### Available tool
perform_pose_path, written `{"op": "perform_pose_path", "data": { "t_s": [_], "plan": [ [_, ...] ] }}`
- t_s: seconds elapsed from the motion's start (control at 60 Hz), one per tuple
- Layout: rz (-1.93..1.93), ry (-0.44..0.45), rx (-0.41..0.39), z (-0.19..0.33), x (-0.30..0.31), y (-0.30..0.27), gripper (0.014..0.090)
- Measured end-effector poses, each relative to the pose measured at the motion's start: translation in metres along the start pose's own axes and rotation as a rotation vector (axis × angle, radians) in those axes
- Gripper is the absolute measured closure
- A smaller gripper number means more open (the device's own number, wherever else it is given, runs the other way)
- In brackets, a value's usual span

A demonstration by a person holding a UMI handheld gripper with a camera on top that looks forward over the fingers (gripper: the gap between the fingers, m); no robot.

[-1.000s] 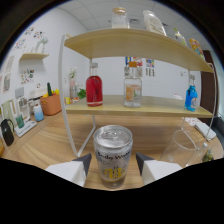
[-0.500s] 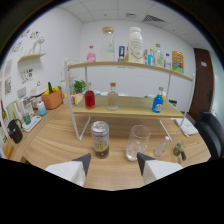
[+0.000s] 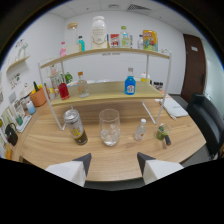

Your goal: Make me a cup of Mojito.

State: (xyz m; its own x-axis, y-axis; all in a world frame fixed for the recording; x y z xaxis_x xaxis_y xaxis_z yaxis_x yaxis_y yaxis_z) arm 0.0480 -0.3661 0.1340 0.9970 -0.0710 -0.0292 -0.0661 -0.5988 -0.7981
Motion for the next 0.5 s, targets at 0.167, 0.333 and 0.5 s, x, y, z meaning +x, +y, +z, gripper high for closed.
{"op": "perform_pose_path", "data": {
  "t_s": [0.167,0.333,0.5],
  "plan": [
    [-0.004,-0.014,-0.017,0.001,0.008,0.001,0.0192],
    [-0.029,-0.021,-0.015,0.001,0.013,0.001,0.0189],
    [-0.053,-0.046,-0.014,0.000,0.010,0.000,0.0195]
  ]
}}
